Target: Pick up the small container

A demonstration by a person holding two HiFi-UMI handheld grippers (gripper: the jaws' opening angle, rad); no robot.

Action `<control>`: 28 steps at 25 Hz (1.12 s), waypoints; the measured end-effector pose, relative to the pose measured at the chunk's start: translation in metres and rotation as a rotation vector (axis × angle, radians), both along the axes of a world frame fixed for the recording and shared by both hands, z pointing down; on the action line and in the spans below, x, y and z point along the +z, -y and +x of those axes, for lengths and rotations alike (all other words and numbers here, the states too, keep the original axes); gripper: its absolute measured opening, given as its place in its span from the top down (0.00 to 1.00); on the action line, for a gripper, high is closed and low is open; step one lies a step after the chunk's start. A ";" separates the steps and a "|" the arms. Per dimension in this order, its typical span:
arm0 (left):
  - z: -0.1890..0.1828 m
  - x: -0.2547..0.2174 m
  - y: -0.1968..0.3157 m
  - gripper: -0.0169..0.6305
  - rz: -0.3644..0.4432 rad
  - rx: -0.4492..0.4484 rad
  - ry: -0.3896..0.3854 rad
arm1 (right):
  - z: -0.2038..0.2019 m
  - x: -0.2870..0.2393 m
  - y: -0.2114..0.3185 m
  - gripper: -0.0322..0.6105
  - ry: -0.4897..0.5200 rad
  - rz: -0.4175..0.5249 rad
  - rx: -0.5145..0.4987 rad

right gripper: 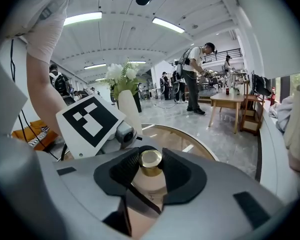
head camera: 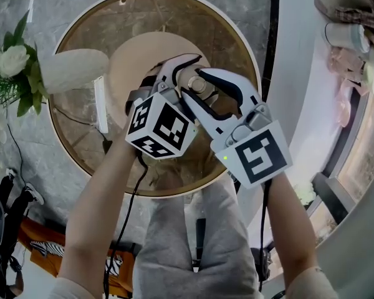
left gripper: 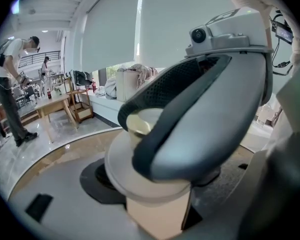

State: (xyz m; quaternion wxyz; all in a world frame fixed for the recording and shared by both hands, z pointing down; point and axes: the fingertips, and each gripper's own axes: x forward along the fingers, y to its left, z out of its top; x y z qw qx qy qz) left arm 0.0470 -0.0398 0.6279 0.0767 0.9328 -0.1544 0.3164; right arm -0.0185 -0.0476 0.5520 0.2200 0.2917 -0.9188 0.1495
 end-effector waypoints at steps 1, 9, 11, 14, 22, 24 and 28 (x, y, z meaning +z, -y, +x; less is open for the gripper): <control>0.000 -0.004 0.000 0.44 0.002 0.000 0.002 | 0.000 -0.004 0.000 0.73 -0.001 0.002 -0.001; 0.001 -0.062 0.008 0.44 0.015 -0.004 0.009 | 0.000 -0.064 0.007 0.73 0.016 0.031 -0.004; -0.001 -0.081 0.010 0.44 0.021 -0.006 0.013 | -0.001 -0.082 0.009 0.73 0.012 0.037 -0.014; -0.002 -0.113 0.015 0.44 0.037 -0.015 0.023 | -0.001 -0.115 0.012 0.73 0.011 0.048 -0.025; -0.003 -0.222 0.021 0.44 0.061 -0.027 0.007 | -0.002 -0.222 0.014 0.73 -0.015 0.095 -0.042; -0.004 -0.252 0.023 0.44 0.075 -0.023 0.011 | -0.001 -0.249 0.014 0.73 -0.039 0.105 -0.051; -0.005 -0.308 0.022 0.44 0.091 -0.024 0.006 | -0.005 -0.309 0.012 0.73 -0.014 0.114 -0.036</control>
